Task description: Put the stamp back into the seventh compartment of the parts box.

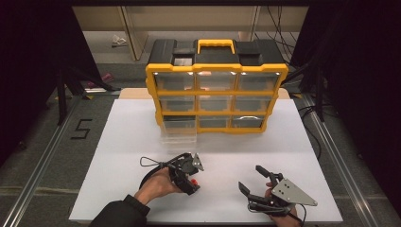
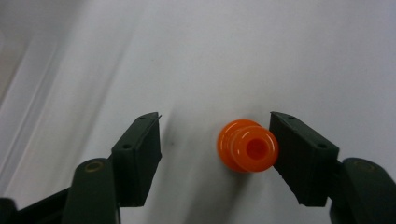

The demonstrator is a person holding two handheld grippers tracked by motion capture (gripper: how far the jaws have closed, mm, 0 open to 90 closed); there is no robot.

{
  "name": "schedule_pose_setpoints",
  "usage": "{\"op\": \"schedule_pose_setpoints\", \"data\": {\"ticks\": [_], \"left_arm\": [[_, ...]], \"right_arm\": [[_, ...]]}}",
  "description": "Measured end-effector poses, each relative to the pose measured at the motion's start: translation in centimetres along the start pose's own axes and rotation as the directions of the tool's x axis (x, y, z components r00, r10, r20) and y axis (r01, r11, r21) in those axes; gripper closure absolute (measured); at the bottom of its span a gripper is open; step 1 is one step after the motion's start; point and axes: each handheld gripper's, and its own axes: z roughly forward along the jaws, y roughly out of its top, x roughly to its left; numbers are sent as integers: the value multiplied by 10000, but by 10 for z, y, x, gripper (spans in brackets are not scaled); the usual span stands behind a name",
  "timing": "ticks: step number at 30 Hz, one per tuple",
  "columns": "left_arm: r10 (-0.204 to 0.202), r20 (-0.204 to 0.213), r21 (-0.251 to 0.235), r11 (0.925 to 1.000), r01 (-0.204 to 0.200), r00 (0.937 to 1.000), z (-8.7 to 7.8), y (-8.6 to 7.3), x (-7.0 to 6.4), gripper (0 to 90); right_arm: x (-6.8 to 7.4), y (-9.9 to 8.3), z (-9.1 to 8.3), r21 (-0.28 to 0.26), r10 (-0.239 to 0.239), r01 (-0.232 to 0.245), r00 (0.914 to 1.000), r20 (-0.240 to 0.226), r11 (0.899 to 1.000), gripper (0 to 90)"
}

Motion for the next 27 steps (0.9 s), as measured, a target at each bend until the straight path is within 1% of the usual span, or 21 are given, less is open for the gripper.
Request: {"op": "schedule_pose_setpoints", "data": {"ticks": [1, 3, 5, 6, 7, 8, 11, 12, 16, 17, 19, 21, 22, 24, 27], "left_arm": [[8, 50, 20, 10000, -8, 10000, 0, 0, 0, 377], [171, 114, 103, 9998, -172, 9998, -1, 0, -1, 422], [214, 235, 133, 9997, -217, 9995, -1, 0, -1, 471], [156, 271, 49, 9999, -157, 9995, 0, 0, -2, 519], [179, 277, 55, 9998, -181, 9995, 0, 0, -2, 519], [284, 274, 94, 9995, -287, 9992, -1, 0, -2, 537], [350, 278, 217, 9991, -357, 9990, -1, 0, -1, 599], [385, 300, 232, 9990, -392, 9988, 0, 0, -1, 633], [494, 363, 198, 9985, -502, 9981, -1, 0, -1, 641], [436, 346, 97, 9990, -439, 9984, 0, 0, -2, 643], [503, 383, 54, 9987, -505, 9980, -2, 0, -2, 645], [390, 364, -133, 9992, -385, 9986, -4, 0, -2, 645], [469, 330, -108, 9989, -465, 9984, -6, 0, -2, 645], [389, 310, -267, 9989, -381, 9988, -8, 0, -1, 646], [319, 277, -368, 9988, -309, 9991, -11, 0, 0, 646]], "right_arm": [[0, 0, 0, -38, 14, -14, 10000, -10, 10000, 217], [0, 0, 0, -29, 5, -5, 10000, -12, 10000, 217], [0, 0, 0, -1, -5, 5, 10000, -6, 10000, 218], [0, 0, 0, -5, -4, 4, 10000, -5, 10000, 217], [0, 0, 0, -5, -4, 4, 10000, -5, 10000, 217], [0, 0, 0, -22, -4, 4, 10000, -15, 10000, 218], [0, 0, 0, -16, -15, 15, 10000, -2, 10000, 218], [0, 0, 0, -16, -19, 19, 10000, -4, 10000, 218], [0, 0, 0, -31, -24, 24, 10000, -12, 10000, 218], [0, 0, 0, -31, -29, 29, 10000, -12, 10000, 218], [0, 0, 0, -34, -27, 27, 10000, -14, 10000, 218], [0, 0, 0, -35, -26, 26, 10000, -15, 10000, 218], [0, 0, 0, -31, -28, 28, 10000, -13, 10000, 218], [0, 0, 0, -30, -34, 34, 10000, -16, 10000, 218], [0, 0, 0, -33, -30, 30, 10000, -21, 10000, 218]]}}
